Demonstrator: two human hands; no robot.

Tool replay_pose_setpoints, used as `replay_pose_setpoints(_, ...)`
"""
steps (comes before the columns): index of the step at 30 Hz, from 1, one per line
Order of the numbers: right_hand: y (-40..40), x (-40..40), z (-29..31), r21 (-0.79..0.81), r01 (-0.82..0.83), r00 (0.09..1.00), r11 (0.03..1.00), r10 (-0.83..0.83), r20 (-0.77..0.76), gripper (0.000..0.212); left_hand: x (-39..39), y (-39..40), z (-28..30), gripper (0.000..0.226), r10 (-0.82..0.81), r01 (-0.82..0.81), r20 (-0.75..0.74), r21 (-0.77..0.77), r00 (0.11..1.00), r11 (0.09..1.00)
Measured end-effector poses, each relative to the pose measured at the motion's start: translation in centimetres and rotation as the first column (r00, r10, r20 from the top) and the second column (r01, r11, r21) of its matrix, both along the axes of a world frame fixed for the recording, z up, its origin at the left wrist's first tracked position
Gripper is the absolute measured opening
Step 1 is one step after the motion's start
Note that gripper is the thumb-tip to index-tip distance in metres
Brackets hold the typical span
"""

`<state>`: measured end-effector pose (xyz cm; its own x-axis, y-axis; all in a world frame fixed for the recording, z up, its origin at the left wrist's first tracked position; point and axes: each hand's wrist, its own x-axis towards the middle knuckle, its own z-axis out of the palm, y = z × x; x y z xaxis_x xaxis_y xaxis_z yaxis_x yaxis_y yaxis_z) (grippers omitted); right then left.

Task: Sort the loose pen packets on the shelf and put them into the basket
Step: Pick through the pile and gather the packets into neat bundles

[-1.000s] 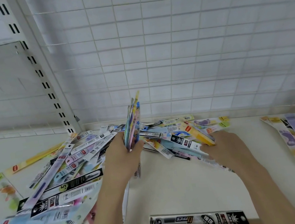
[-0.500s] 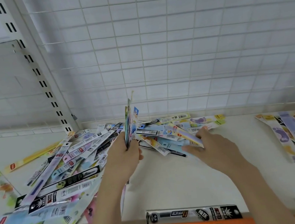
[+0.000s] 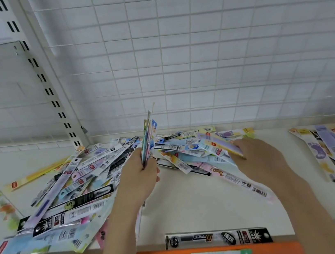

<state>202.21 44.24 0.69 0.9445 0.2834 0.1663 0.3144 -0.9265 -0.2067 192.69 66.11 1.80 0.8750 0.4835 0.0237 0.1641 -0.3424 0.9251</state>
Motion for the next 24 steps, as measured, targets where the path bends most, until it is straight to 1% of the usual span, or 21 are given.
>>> replay_pose_setpoints(3, -0.4, 0.2, -0.2, 0.018, 0.031, 0.997, 0.999, -0.030, -0.068, 0.012, 0.2, 0.0, -0.2, 0.020, 0.006, -0.006, -0.011, 0.009, 1.000, 1.000)
replay_pose_setpoints(5, -0.3, 0.2, -0.5, 0.049, 0.032, 0.996, 0.998, -0.027, -0.091, 0.014, 0.4, 0.0, -0.4, 0.015, 0.017, -0.017, -0.022, 0.012, 1.000, 1.000)
replay_pose_setpoints(6, -0.1, 0.0, -0.8, 0.061, 0.024, 0.996, 0.998, -0.018, -0.093, 0.019, 0.5, 0.0, -0.5, 0.012, 0.025, -0.024, -0.027, 0.024, 0.999, 0.999)
replay_pose_setpoints(8, 0.3, -0.4, -1.4, 0.077, 0.009, 0.993, 0.997, 0.000, -0.119, 0.038, 0.7, 0.2, -0.9, 0.013, 0.038, -0.035, -0.040, 0.076, 0.998, 0.996)
replay_pose_setpoints(9, 0.5, -0.6, -1.8, 0.060, 0.001, 0.989, 0.998, 0.008, -0.144, 0.046, 0.7, 0.3, -1.1, 0.011, 0.044, -0.040, -0.044, 0.098, 0.998, 0.994)
replay_pose_setpoints(10, 0.7, -0.7, -2.1, 0.033, -0.015, 0.985, 0.999, 0.020, -0.172, 0.049, 0.8, 0.4, -1.2, 0.012, 0.050, -0.044, -0.050, 0.113, 0.997, 0.993)
replay_pose_setpoints(12, 0.9, -0.8, -2.5, -0.005, -0.035, 0.975, 0.999, 0.033, -0.222, 0.042, 0.8, 0.5, -1.3, 0.021, 0.065, -0.056, -0.072, 0.133, 0.995, 0.990)
replay_pose_setpoints(14, 0.8, -0.6, -2.4, -0.032, -0.031, 0.976, 0.999, 0.024, -0.216, 0.033, 1.0, 0.5, -1.1, 0.024, 0.085, -0.069, -0.101, 0.153, 0.991, 0.986)
replay_pose_setpoints(15, 0.7, -0.4, -2.2, -0.039, -0.019, 0.979, 0.999, 0.010, -0.203, 0.035, 1.3, 0.6, -1.1, 0.024, 0.090, -0.066, -0.124, 0.181, 0.988, 0.981)
replay_pose_setpoints(18, -0.2, -0.1, -1.6, 0.018, 0.009, 0.983, 1.000, -0.006, -0.181, 0.039, 2.9, 0.5, -1.5, 0.035, 0.102, -0.045, -0.201, 0.268, 0.974, 0.962)
replay_pose_setpoints(20, -0.6, -0.1, -1.1, 0.052, 0.005, 0.984, 0.999, 0.005, -0.180, 0.037, 4.4, 0.0, -2.1, 0.038, 0.109, -0.031, -0.229, 0.318, 0.967, 0.948)
replay_pose_setpoints(22, -0.9, -0.1, -0.7, 0.071, 0.016, 0.985, 0.997, -0.004, -0.172, 0.033, 5.9, -0.8, -2.2, 0.032, 0.113, -0.018, -0.245, 0.362, 0.963, 0.932)
replay_pose_setpoints(23, -1.1, -0.2, -0.5, 0.078, 0.029, 0.986, 0.997, -0.016, -0.164, 0.032, 6.7, -1.1, -2.3, 0.034, 0.114, -0.004, -0.256, 0.394, 0.960, 0.919)
replay_pose_setpoints(24, -1.3, -0.1, -0.5, 0.080, 0.043, 0.988, 0.996, -0.030, -0.154, 0.030, 7.3, -1.5, -2.3, 0.042, 0.118, 0.011, -0.271, 0.433, 0.955, 0.902)
